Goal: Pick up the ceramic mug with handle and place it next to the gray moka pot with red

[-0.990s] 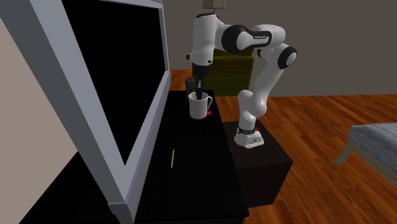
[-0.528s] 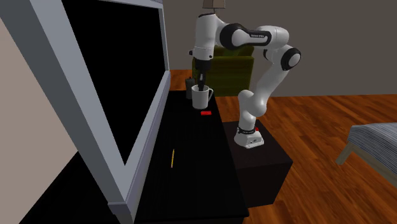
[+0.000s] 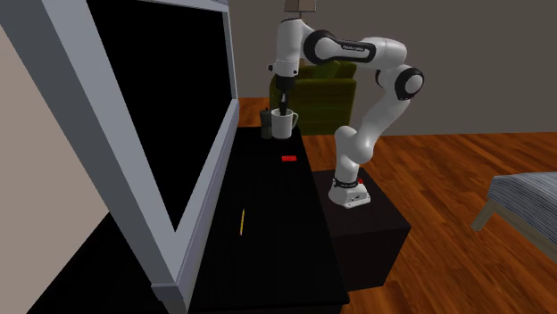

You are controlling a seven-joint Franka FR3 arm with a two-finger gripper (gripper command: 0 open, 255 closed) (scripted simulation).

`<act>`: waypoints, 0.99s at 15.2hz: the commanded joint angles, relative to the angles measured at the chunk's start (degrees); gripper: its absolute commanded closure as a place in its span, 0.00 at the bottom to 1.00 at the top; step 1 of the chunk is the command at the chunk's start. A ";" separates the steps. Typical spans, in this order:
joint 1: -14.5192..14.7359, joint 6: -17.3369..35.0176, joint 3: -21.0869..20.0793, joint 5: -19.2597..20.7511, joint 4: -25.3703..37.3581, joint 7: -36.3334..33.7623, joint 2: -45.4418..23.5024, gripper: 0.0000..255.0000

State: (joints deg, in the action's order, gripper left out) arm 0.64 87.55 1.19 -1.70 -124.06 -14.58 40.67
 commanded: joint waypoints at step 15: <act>-4.92 -2.11 20.11 11.28 4.26 22.34 -1.24 1.00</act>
State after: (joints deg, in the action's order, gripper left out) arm -4.19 85.15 19.73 8.95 -120.83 6.07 40.56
